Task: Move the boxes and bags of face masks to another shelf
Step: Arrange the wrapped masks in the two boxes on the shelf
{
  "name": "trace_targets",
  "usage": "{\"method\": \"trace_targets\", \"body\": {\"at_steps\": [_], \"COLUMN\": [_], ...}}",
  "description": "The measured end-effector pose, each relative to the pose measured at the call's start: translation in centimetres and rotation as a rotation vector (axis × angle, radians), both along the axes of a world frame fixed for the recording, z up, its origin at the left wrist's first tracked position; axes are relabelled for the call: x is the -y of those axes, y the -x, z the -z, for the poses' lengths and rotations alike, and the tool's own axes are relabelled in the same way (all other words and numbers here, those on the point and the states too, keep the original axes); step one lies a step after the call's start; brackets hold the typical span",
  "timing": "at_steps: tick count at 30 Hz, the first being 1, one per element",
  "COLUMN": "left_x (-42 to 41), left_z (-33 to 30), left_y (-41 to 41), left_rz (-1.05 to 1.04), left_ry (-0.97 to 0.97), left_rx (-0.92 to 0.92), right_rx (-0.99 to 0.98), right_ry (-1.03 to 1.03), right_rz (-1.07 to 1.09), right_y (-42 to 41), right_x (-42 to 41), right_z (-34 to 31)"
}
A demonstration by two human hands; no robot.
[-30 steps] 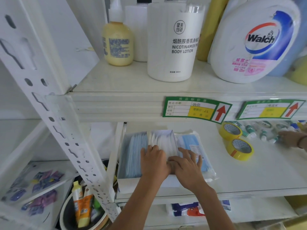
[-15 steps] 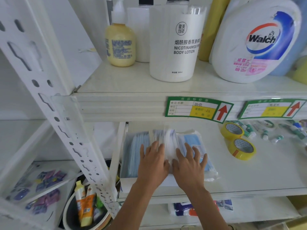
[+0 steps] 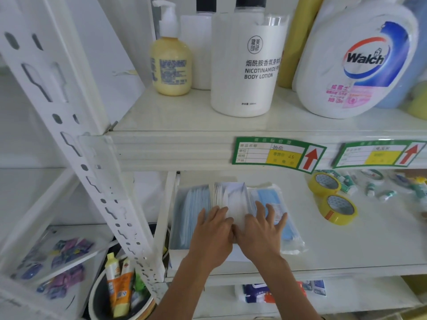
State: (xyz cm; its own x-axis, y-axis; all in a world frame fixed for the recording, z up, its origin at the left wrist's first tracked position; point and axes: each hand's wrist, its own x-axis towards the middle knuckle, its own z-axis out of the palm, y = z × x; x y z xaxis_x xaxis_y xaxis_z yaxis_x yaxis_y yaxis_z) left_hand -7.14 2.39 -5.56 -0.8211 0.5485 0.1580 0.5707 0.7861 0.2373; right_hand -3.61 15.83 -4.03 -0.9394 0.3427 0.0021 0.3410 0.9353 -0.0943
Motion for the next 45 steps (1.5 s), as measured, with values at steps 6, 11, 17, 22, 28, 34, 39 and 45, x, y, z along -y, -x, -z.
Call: {"method": "trace_targets", "body": {"at_steps": [6, 11, 17, 22, 28, 34, 39, 45], "left_x": [0.1, 0.3, 0.4, 0.7, 0.4, 0.7, 1.0, 1.1], "left_z": [-0.1, -0.1, -0.2, -0.2, -0.7, 0.0, 0.4, 0.6], "left_y": [0.0, -0.1, -0.7, -0.7, -0.2, -0.3, -0.3, -0.4], "left_rz": [0.011, 0.038, 0.048, 0.042, 0.048, 0.056, 0.055, 0.062], "left_ry": [-0.074, -0.163, -0.328, -0.252, -0.097, -0.075, -0.108, -0.101], "left_rx": [0.034, 0.063, -0.078, -0.025, -0.035, -0.012, -0.01, -0.041], "right_rx": [0.146, 0.021, -0.208, -0.164, 0.056, -0.242, -0.174, -0.021], "right_ry": [0.087, 0.096, 0.165, 0.313, 0.018, 0.101, 0.119, 0.163], "right_rz": [0.066, 0.103, 0.025, -0.123, -0.242, -0.04, 0.004, -0.079], "right_y": [1.3, 0.9, -0.1, -1.4, -1.1, 1.4, 2.4, 2.2], "right_x": [0.7, 0.7, 1.1, 1.0, 0.7, -0.4, -0.9, 0.7], "right_z": [-0.7, -2.2, -3.8, -1.4, -0.3, -3.5, -6.1, -4.8]}}
